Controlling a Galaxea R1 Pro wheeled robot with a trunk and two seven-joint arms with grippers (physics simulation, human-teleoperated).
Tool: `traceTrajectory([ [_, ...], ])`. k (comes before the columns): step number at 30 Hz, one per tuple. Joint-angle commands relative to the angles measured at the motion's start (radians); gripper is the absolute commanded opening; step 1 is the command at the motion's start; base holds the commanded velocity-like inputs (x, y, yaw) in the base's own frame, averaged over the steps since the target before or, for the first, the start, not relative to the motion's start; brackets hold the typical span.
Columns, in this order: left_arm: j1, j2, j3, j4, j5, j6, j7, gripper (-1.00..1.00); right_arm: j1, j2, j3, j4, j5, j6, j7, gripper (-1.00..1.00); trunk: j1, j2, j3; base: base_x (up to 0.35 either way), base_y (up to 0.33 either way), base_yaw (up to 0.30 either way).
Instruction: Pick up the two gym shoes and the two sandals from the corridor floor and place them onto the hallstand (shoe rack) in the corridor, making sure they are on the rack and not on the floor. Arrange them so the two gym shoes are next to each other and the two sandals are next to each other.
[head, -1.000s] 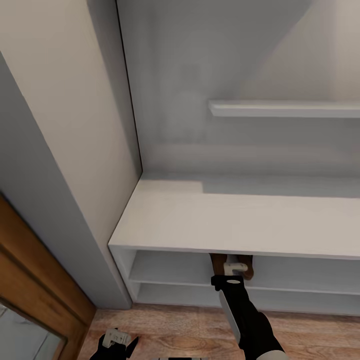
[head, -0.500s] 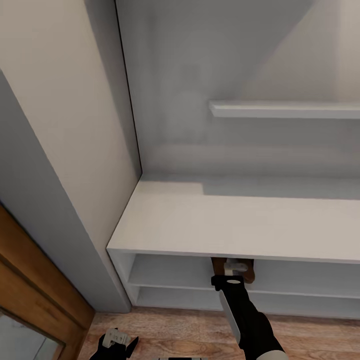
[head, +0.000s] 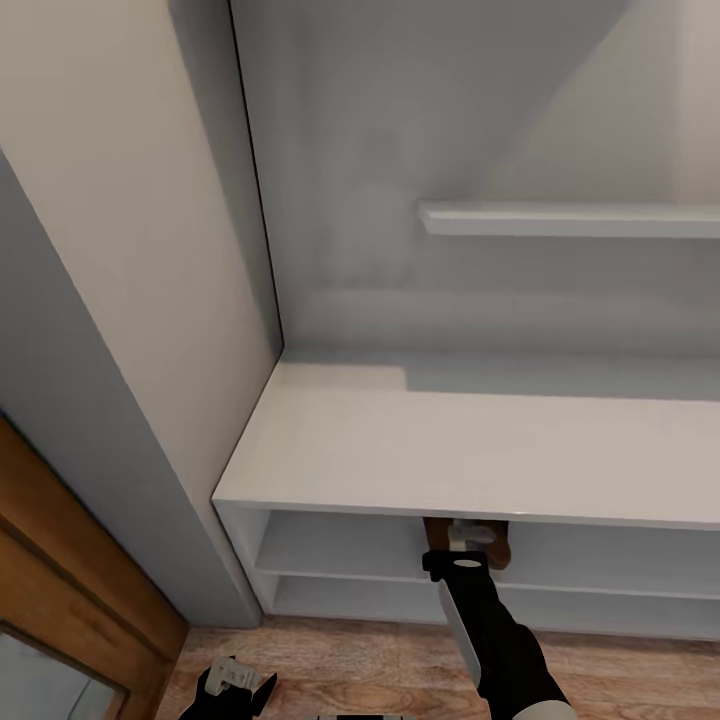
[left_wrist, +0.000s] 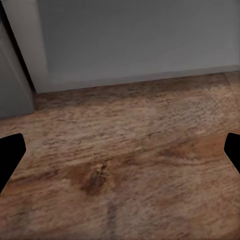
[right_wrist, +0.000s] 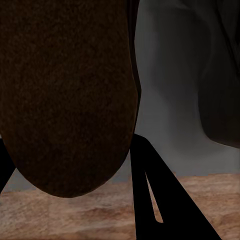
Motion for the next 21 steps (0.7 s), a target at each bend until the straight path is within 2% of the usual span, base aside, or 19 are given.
traceTrajectory([
  [1,-0.001,0.000,-0.001,0.001,-0.001,-0.004,-0.002,1.00,0.000,0.000,0.001,-0.001,0.000,0.007,-0.006,-1.00,0.000,0.000,-0.001,0.010,0.000,0.000],
  [3,-0.001,0.000,-0.001,0.001,-0.001,-0.004,-0.002,1.00,0.000,0.000,0.001,-0.001,0.000,0.007,-0.006,-1.00,0.000,0.000,-0.001,0.006,0.000,0.000],
  [4,-0.001,0.000,-0.001,0.001,-0.001,-0.004,-0.002,1.00,0.000,0.000,0.001,-0.001,0.000,0.007,-0.006,1.00,0.000,0.000,-0.001,0.001,0.000,0.000],
  [21,-0.001,0.000,-0.001,0.000,0.000,-0.004,-0.002,1.00,0.000,0.000,0.002,-0.001,0.000,0.007,-0.006,1.00,0.000,0.000,-0.001,0.000,0.000,0.000],
])
